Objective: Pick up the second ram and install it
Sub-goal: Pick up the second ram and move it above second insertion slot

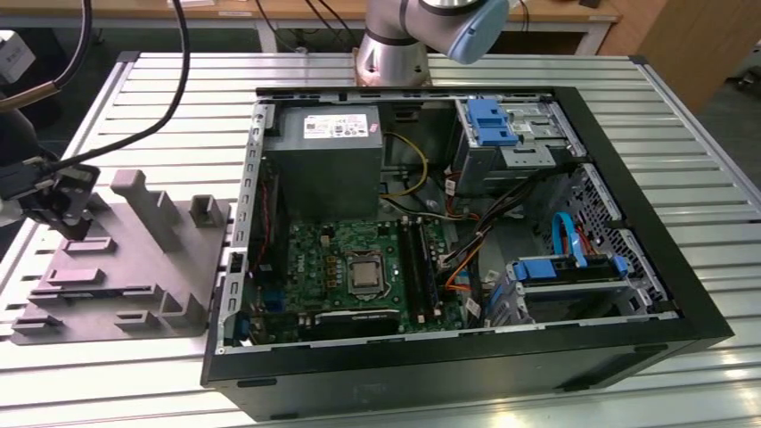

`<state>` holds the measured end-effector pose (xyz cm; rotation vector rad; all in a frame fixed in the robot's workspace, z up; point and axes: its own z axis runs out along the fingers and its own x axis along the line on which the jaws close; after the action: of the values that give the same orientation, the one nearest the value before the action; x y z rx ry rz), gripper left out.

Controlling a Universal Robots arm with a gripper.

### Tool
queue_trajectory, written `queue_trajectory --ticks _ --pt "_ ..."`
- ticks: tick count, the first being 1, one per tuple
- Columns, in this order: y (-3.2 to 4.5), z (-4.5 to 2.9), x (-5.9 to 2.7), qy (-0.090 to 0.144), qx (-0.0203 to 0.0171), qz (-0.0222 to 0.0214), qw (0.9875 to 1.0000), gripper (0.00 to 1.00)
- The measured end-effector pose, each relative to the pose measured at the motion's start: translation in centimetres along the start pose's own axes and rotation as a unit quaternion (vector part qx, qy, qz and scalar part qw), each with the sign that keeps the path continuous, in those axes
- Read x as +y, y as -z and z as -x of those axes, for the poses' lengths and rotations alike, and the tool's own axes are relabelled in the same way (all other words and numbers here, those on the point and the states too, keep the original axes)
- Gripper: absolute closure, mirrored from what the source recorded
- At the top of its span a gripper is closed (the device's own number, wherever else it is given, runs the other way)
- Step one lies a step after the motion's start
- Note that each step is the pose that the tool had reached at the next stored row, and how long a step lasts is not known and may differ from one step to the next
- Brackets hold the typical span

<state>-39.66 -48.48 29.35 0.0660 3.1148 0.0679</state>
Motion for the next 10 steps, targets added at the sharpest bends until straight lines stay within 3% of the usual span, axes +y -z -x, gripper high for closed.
queue_trajectory --ticks 5,10 --pt "-0.22 0.0 -0.01 0.045 0.0021 0.0011 0.999 0.89" --pt "-0.43 -0.01 -0.02 0.089 0.0046 0.0019 0.996 0.89"
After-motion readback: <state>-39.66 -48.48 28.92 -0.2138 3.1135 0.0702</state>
